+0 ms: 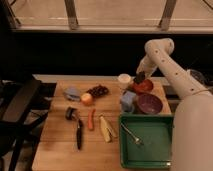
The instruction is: Wipe red bowl with eraser
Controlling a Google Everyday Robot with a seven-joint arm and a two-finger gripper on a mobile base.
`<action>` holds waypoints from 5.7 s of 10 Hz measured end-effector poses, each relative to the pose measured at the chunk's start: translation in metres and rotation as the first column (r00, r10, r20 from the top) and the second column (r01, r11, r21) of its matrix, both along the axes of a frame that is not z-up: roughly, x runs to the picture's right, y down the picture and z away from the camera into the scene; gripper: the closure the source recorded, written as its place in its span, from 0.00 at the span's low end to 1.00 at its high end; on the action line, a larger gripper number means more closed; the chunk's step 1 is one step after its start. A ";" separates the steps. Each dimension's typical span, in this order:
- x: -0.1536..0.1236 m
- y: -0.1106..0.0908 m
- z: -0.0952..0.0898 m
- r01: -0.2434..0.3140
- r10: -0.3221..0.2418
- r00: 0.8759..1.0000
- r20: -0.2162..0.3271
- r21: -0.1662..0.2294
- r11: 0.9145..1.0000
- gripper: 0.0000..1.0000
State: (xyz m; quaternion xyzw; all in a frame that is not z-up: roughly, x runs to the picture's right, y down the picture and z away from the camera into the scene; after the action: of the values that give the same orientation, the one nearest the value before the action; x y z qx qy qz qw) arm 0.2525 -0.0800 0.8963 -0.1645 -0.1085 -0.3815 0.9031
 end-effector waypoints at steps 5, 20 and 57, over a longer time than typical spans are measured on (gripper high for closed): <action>0.033 0.024 0.029 -0.061 0.061 0.998 0.013 0.046 0.997 1.00; 0.049 0.051 0.055 0.002 0.005 0.997 -0.081 0.092 0.996 1.00; 0.029 0.022 0.060 0.121 -0.116 0.992 -0.040 0.135 0.983 1.00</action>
State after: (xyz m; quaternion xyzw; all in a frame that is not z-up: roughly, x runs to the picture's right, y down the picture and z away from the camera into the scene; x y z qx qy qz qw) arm 0.2819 -0.0579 0.9561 -0.1141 -0.0575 -0.4385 0.8896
